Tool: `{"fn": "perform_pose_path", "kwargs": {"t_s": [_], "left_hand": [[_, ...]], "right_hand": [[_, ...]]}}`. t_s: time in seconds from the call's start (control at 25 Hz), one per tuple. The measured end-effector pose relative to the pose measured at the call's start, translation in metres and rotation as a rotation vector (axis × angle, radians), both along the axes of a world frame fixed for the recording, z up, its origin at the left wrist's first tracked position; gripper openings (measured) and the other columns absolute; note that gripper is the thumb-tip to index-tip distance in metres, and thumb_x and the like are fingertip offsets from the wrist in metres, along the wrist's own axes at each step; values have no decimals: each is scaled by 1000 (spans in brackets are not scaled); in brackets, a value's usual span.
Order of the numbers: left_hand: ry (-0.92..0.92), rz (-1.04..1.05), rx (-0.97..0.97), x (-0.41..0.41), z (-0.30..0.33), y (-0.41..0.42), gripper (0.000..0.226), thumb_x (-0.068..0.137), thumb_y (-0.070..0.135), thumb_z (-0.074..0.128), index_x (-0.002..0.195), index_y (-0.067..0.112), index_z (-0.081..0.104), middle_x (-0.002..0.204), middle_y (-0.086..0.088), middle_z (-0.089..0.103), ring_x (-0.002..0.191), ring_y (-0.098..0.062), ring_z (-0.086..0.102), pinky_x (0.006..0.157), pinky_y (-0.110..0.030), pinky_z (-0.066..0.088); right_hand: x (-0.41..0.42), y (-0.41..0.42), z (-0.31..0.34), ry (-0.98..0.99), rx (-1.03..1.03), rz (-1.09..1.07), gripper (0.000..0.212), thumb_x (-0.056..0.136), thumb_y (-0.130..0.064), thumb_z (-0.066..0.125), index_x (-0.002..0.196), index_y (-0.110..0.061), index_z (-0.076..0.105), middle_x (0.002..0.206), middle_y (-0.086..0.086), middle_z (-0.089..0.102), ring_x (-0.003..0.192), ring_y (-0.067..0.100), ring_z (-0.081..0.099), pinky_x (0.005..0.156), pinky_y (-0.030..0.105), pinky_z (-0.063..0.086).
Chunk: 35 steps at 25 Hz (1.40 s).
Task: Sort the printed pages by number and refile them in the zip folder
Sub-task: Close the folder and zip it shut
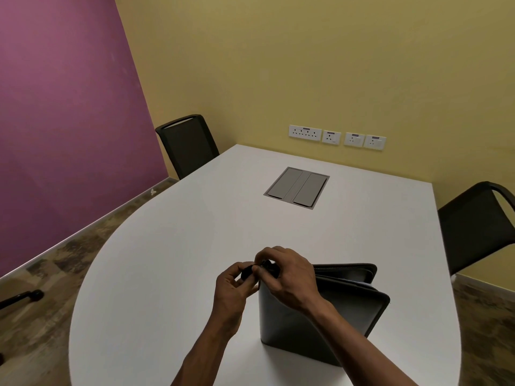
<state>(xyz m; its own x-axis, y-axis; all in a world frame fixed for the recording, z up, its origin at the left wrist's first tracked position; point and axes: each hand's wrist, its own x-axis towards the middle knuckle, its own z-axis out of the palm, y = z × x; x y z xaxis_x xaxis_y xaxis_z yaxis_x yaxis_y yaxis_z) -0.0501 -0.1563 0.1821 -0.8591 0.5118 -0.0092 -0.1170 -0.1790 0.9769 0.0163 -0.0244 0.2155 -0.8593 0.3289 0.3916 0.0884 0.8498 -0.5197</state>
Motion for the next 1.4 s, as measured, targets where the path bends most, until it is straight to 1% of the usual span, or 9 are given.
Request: {"fn": "perform_pose_path", "kwargs": {"t_s": [0.12,0.28,0.52,0.76,1.04,1.12,1.24,1.32,1.4], "left_hand": [[-90,-15,26,-4,3,-4,18,91,14,64,102,2,72,106,-20,71,108,-32,67,92,-55,55],[-173,-27,34,-9,6,-4,16,99,15,55,97,4,66,108,-22,71,109,-32,68,92,-59,53],[-35,-6,-60,-8,6,-1,30,94,29,62,105,1,66,109,-22,70,106,-30,69,88,-55,57],[-130,-46,-7,-8,8,-2,33,100,21,55,107,-11,58,109,-19,72,109,-29,68,93,-58,53],[-236,27,92,-7,2,-2,14,100,14,53,100,3,63,114,-17,70,114,-35,64,91,-55,54],[-46,85,-14,-4,3,-4,15,96,13,62,111,13,58,123,-1,66,120,-27,62,94,-43,54],[653,81,-357,-13,7,-13,64,85,22,76,138,32,43,142,23,46,135,1,42,113,-27,35],[930,-56,-541,-16,12,-10,57,83,37,76,134,40,50,129,29,55,123,9,48,121,-37,21],[965,-91,-543,-12,10,-2,39,85,31,73,122,38,62,107,25,67,95,6,59,117,-43,30]], "right_hand": [[0,4,0,7,-41,6,11,94,-45,53,101,-38,56,96,-22,67,83,4,59,71,29,49],[0,7,3,-42,-36,47,6,98,-40,50,102,-37,53,103,-21,67,84,5,59,74,31,48],[-2,3,4,-69,-35,5,25,93,-59,45,94,-36,54,86,-15,65,80,6,58,72,29,49],[0,5,5,-85,-122,-19,27,94,-55,46,91,-31,57,79,-11,68,76,9,62,73,36,51],[6,10,8,-63,-211,-87,22,94,-36,55,77,-23,57,68,-4,62,65,14,57,67,41,52],[7,10,7,-52,-227,-120,20,92,-34,58,76,-22,58,66,-6,62,64,13,57,65,39,52],[8,9,11,-58,-239,-109,20,92,-38,60,79,-24,61,68,-8,64,65,10,60,63,31,51],[8,9,13,-72,-238,-102,20,92,-37,60,79,-23,62,68,-7,64,64,10,60,62,30,52],[9,9,13,-90,-247,-111,19,91,-37,60,77,-23,62,68,-7,65,64,10,61,63,32,53]]}}
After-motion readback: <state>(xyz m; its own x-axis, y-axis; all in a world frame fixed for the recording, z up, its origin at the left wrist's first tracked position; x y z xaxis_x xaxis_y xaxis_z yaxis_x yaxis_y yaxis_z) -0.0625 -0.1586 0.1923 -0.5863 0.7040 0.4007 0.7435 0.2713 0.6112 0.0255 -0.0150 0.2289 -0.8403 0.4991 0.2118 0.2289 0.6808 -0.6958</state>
